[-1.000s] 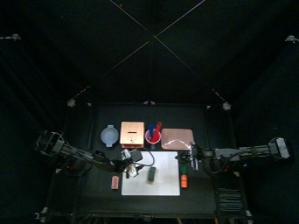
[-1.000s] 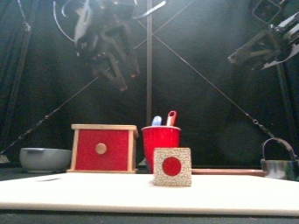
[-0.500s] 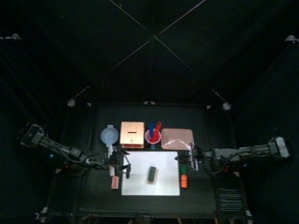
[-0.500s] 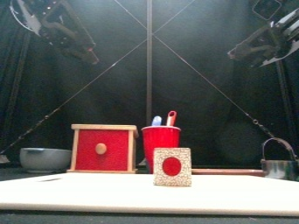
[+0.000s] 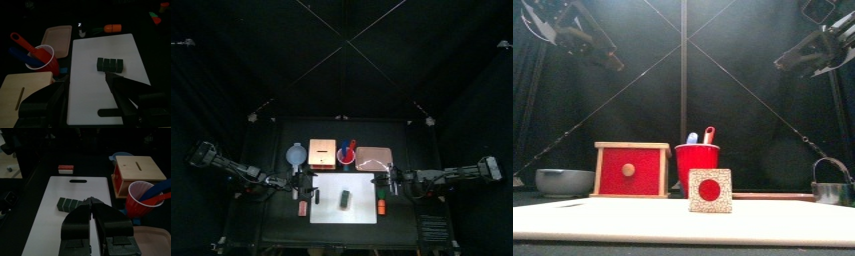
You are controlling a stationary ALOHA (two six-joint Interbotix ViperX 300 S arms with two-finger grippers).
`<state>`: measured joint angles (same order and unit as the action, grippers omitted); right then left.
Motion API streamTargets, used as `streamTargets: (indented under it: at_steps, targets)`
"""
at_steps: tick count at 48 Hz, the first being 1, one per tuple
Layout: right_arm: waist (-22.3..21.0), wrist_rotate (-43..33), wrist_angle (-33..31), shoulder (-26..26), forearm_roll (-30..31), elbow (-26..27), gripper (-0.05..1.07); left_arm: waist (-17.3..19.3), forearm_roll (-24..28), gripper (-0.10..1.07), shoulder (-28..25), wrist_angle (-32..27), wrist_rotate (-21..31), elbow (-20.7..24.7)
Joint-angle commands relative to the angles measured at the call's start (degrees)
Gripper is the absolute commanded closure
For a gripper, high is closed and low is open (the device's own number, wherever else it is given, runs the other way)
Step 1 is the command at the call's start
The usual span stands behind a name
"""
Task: Put sushi roll onto cutting board
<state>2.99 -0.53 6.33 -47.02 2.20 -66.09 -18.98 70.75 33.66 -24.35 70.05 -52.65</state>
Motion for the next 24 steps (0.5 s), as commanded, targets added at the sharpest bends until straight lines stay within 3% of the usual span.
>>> streamTargets:
  at_steps: [1,24]
  targets:
    - [-0.2,0.0,0.4,0.2,-0.1,0.4,0.94,0.0,0.1,0.06,0.2,0.1,0.0,0.4]
    - [-0.3,0.0,0.1,0.2,-0.1,0.3,0.94,0.1,0.1,0.06,0.3,0.0,0.0,0.0]
